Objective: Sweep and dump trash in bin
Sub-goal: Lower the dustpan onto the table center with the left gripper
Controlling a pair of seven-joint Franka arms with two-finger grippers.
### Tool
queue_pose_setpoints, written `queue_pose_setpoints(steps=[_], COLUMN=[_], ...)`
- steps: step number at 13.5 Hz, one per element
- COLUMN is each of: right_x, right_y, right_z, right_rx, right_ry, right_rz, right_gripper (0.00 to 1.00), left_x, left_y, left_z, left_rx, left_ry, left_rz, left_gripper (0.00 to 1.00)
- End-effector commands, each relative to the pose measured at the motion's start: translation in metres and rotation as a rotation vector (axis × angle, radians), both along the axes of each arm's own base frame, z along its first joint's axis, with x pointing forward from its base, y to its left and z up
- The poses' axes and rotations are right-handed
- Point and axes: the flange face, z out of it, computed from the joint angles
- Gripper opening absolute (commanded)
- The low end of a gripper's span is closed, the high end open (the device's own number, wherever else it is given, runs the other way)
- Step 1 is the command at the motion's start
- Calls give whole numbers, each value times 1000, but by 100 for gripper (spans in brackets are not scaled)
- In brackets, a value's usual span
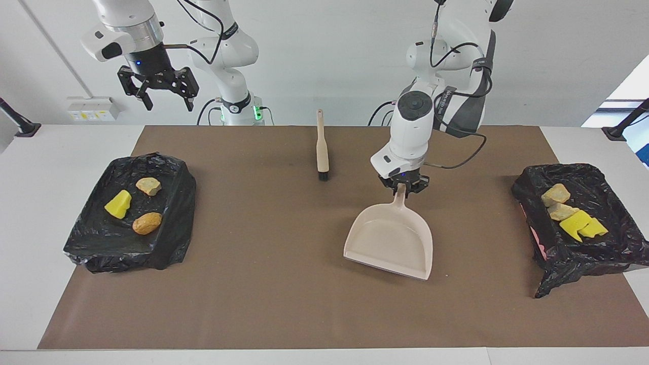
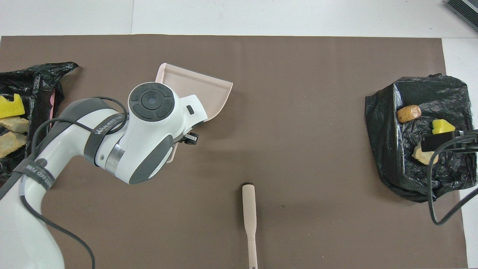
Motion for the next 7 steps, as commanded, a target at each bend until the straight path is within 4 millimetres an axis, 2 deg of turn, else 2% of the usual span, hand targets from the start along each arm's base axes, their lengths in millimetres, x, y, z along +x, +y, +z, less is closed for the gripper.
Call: queue_pose_setpoints(steps=[1, 2, 4, 6, 7], right_x=[0, 1, 1, 0, 0], right_y=[-8, -9, -12, -23, -29], right_z=[-6, -7, -16, -22, -26], right_rx=[41, 41, 41, 40, 39], right_ry=[-4, -4, 13, 22, 31], right_rz=[10, 7, -5, -28, -36], right_gripper=[100, 100, 100, 100, 100], left_x=[6, -1, 9, 2, 6], left_y=[-48, -63, -74, -91, -96], left_z=[2, -1, 6, 2, 2], left_rx=[-53, -57, -86, -89, -102], left_ry=[7, 9, -4, 7, 3], left_rz=[53, 65, 124, 129, 145], left_gripper=[0, 0, 0, 0, 0])
